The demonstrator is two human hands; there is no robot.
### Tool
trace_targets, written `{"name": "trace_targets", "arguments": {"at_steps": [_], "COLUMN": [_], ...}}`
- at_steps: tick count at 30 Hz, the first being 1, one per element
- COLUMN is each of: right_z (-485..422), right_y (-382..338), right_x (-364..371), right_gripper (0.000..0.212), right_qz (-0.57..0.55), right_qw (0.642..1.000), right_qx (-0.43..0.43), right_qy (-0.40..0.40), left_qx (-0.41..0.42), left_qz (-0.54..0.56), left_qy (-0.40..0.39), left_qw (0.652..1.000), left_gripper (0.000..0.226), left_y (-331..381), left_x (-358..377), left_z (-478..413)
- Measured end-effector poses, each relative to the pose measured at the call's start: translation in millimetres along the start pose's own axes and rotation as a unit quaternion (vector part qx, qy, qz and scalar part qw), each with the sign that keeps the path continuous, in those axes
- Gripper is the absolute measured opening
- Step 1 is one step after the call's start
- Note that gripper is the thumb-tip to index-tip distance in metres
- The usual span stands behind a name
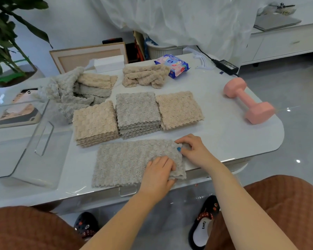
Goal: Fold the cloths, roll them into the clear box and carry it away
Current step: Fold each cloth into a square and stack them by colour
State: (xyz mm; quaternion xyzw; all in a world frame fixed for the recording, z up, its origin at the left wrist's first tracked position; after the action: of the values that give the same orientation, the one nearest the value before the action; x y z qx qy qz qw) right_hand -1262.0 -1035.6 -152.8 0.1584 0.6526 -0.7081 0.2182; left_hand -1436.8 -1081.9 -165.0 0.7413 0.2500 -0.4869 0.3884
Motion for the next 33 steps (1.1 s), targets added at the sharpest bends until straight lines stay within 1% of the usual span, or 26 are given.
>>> {"name": "trace_targets", "arguments": {"at_steps": [3, 5, 7, 8, 9, 10, 12, 14, 15, 17, 20, 21, 22, 23, 24, 25, 28, 30, 31, 32, 33], "right_z": [4, 8, 12, 14, 15, 16, 13, 13, 13, 15, 25, 29, 32, 35, 36, 37, 29, 23, 20, 16, 11], "right_y": [0, -1, 0, 0, 1, 0, 1, 3, 4, 1, -14, -17, -23, -29, -37, -44, -74, -88, -92, -97, -99], "right_x": [1, -1, -4, -6, -7, -8, -6, -2, 0, 2, -3, -5, -7, -9, -11, -11, -2, 10, 19, 28, 41], "right_gripper": [0.026, 0.029, 0.042, 0.05, 0.058, 0.06, 0.05, 0.031, 0.023, 0.016, 0.017, 0.014, 0.009, 0.007, 0.009, 0.012, 0.015, 0.014, 0.013, 0.017, 0.025], "right_qz": [-0.005, -0.027, -0.06, -0.073, -0.076, -0.066, -0.016, 0.023, 0.019, -0.024, -0.134, -0.175, -0.209, -0.232, -0.243, -0.247, -0.234, -0.239, -0.234, -0.227, -0.215], "right_qw": [0.998, 0.997, 0.996, 0.996, 0.997, 0.998, 0.999, 0.999, 0.999, 0.999, 0.991, 0.984, 0.978, 0.973, 0.97, 0.967, 0.966, 0.963, 0.962, 0.96, 0.957], "right_qx": [-0.019, -0.013, -0.01, -0.01, -0.008, -0.007, -0.02, -0.04, -0.04, -0.028, 0.013, 0.021, 0.019, 0.014, 0.004, 0.001, -0.006, 0.008, 0.024, 0.038, 0.042], "right_qy": [0.059, 0.067, 0.058, 0.045, 0.029, 0.008, -0.021, -0.02, -0.014, 0.0, 0.001, 0.004, 0.001, -0.01, -0.03, -0.057, -0.111, -0.121, -0.136, -0.157, -0.189], "left_qx": [-0.008, -0.008, -0.018, -0.028, -0.044, -0.065, -0.1, -0.126, -0.144, -0.184, -0.229, -0.236, -0.242, -0.254, -0.265, -0.273, -0.298, -0.339, -0.349, -0.354, -0.361], "left_qz": [-0.02, -0.026, -0.01, 0.021, 0.075, 0.154, 0.308, 0.396, 0.421, 0.456, 0.511, 0.551, 0.602, 0.644, 0.671, 0.679, 0.662, 0.648, 0.633, 0.61, 0.588], "left_qy": [-0.003, -0.015, -0.032, -0.036, -0.037, -0.036, -0.041, -0.062, -0.07, -0.08, -0.111, -0.12, -0.122, -0.122, -0.125, -0.13, -0.14, -0.104, -0.093, -0.093, -0.093], "left_qw": [1.0, 1.0, 0.999, 0.999, 0.996, 0.985, 0.945, 0.908, 0.893, 0.867, 0.821, 0.791, 0.751, 0.711, 0.681, 0.669, 0.674, 0.674, 0.685, 0.702, 0.718], "left_gripper": [0.034, 0.034, 0.033, 0.033, 0.033, 0.033, 0.04, 0.045, 0.046, 0.044, 0.035, 0.027, 0.02, 0.022, 0.033, 0.043, 0.065, 0.073, 0.076, 0.074, 0.063], "left_y": [3, 6, 7, 7, 6, 3, -4, -9, -10, -10, -14, -16, -20, -25, -30, -35, -48, -62, -70, -77, -85], "left_x": [-1, -2, -4, -5, -6, -7, -14, -25, -31, -40, -53, -58, -64, -69, -77, -81, -101, -112, -116, -121, -125], "left_z": [-1, -1, -2, -2, -2, -2, -1, 0, 2, 3, 8, 11, 14, 19, 23, 27, 35, 40, 42, 46, 52]}}
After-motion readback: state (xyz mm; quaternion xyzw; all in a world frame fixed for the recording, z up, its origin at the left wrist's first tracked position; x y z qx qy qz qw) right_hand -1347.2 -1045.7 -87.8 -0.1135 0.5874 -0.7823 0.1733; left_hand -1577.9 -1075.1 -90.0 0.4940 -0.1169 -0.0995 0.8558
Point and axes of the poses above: each hand's wrist, its own z-axis away from the middle knuckle, its own x-axis out of the palm, y = z × x, the point moved 1 cm from there along -z, towards the middle knuckle, and after that the axes turned 1 degree about x, right-handed, at the moved point
